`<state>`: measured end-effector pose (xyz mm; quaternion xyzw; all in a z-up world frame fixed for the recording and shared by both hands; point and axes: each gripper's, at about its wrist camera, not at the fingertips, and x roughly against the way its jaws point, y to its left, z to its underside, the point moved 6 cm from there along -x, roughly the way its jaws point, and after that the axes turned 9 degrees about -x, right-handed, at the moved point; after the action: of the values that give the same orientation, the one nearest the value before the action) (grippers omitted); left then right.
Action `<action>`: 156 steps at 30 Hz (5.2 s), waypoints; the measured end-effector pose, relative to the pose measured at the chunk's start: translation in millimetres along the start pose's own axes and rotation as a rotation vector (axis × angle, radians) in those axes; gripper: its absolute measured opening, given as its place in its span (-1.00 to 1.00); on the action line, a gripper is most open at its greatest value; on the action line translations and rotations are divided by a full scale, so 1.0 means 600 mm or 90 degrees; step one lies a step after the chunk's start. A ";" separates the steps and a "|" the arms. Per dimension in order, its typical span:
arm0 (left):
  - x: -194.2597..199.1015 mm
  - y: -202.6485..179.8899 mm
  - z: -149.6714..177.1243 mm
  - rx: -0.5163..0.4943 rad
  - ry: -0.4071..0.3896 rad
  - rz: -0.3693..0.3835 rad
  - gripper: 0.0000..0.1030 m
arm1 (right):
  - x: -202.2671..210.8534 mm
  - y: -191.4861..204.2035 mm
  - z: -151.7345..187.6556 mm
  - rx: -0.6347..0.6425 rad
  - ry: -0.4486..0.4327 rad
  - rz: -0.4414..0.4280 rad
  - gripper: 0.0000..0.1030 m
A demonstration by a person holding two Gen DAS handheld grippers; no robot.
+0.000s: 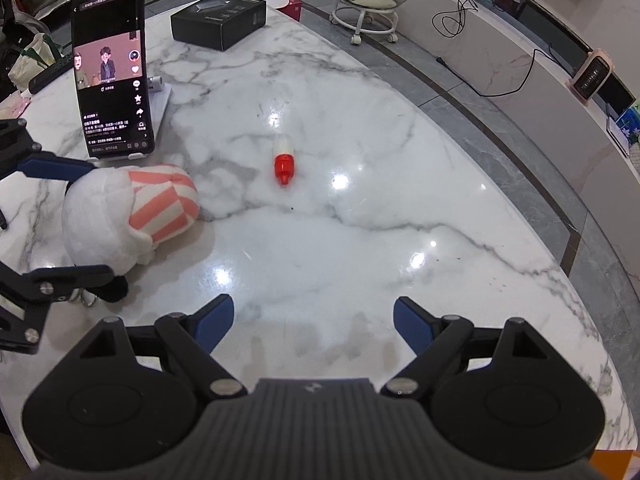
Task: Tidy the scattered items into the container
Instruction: 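Grasp the white striped-hat plush with the left gripper, then hold the plush in the left gripper while the right grasps the red-capped bottle, then carry the plush and red-capped bottle over the orange box with both grippers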
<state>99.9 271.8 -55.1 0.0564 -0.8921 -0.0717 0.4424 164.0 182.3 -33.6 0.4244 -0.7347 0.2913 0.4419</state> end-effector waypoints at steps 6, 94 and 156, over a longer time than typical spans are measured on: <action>-0.025 0.000 0.000 -0.035 0.019 -0.030 0.91 | -0.013 -0.003 -0.002 -0.002 0.004 -0.005 0.72; -0.063 -0.049 -0.033 -0.060 0.068 0.009 0.62 | 0.024 -0.044 0.093 -0.147 -0.038 -0.016 -0.63; 0.108 -0.389 -0.242 -0.203 -0.088 0.040 0.62 | 0.390 -0.202 0.300 -0.373 -0.285 0.021 -0.63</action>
<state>185.2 20.1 41.0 -0.0475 -0.8990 -0.2019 0.3857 140.0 -104.8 103.5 0.3209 -0.8722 -0.0246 0.3683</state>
